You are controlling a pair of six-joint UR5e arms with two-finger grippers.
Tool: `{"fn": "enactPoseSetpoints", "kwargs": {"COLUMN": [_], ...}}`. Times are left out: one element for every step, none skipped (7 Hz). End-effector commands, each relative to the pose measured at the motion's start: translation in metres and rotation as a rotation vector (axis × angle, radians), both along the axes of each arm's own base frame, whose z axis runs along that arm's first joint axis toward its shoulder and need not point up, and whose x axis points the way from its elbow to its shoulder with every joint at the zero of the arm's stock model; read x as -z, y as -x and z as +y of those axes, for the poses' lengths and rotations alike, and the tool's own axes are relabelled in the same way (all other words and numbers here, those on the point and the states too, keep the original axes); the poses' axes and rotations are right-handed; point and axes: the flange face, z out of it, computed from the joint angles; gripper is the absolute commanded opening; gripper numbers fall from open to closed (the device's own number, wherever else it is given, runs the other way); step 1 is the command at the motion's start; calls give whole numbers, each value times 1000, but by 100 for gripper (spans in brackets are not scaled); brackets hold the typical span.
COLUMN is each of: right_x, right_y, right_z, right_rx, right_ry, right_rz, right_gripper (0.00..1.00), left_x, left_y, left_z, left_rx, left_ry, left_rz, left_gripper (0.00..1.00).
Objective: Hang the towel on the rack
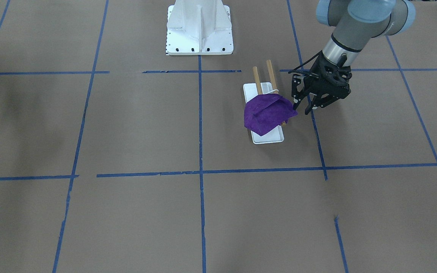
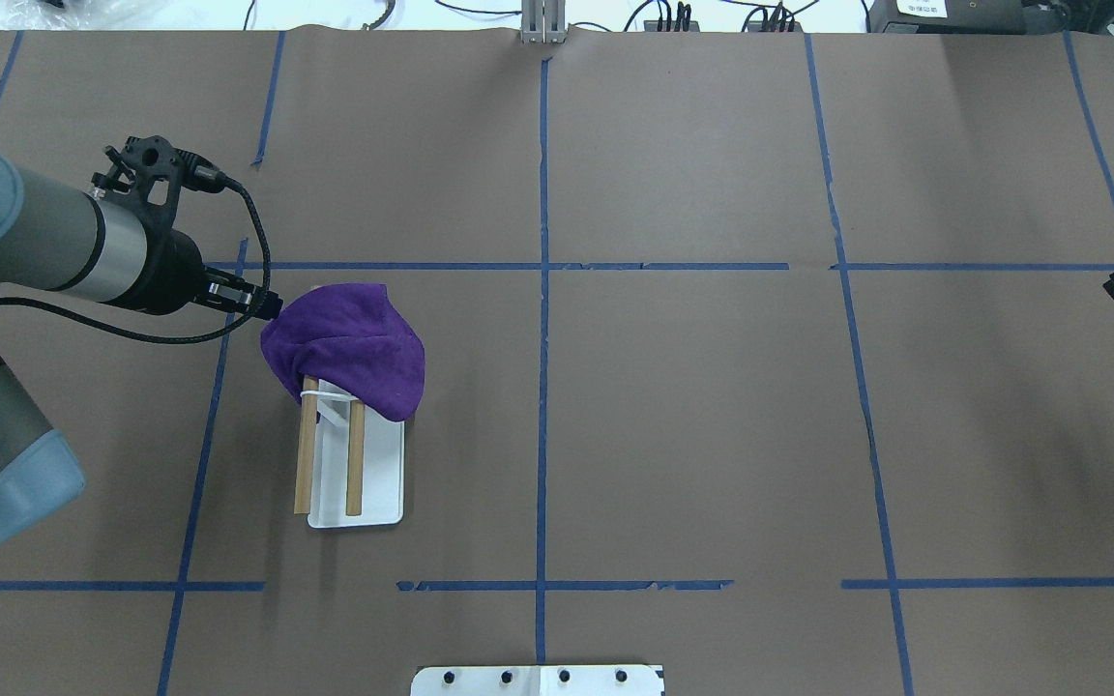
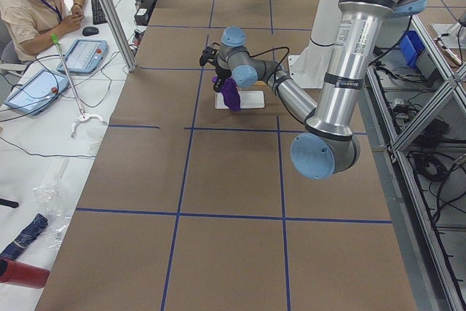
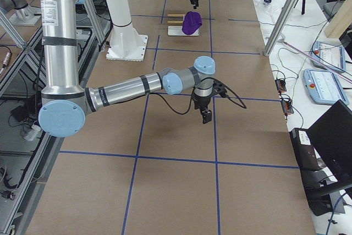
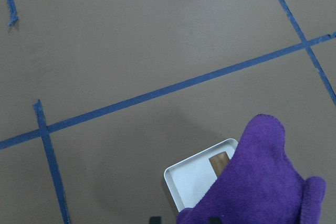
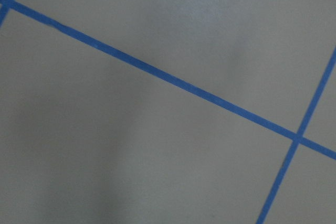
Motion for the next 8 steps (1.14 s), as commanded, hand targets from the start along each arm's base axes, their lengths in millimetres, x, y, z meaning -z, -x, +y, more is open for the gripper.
{"fn": "enactPoseSetpoints", "kwargs": {"right_x": [-36, -72, -102, -120, -134, -126, -116, -102], "right_y": [-45, -88, -115, -148, -159, -166, -166, -166], "right_z": [21, 22, 27, 34, 48, 46, 41, 31], "right_rx": [-77, -164, -186, -187, -200, -216, -231, -237], "right_ry": [79, 169, 220, 205, 223, 210, 211, 226], "right_rz": [8, -32, -96, -120, -120, -122, -112, -103], "right_gripper": [100, 100, 100, 100, 100, 100, 100, 100], "left_x": [-4, -32, -60, -92, -125, -179, -216, -262], "left_y": [40, 86, 144, 196, 243, 306, 352, 380], "left_z": [-19, -38, -68, -93, -100, -105, -106, -71], "left_rx": [-57, -87, -70, -108, -166, -172, -145, -115], "left_ry": [-66, -113, -125, -74, -69, -1, 82, 168], "left_rz": [-4, -97, -196, -270, -318, -364, -365, -269], "left_gripper": [100, 100, 100, 100, 100, 100, 100, 100]}}
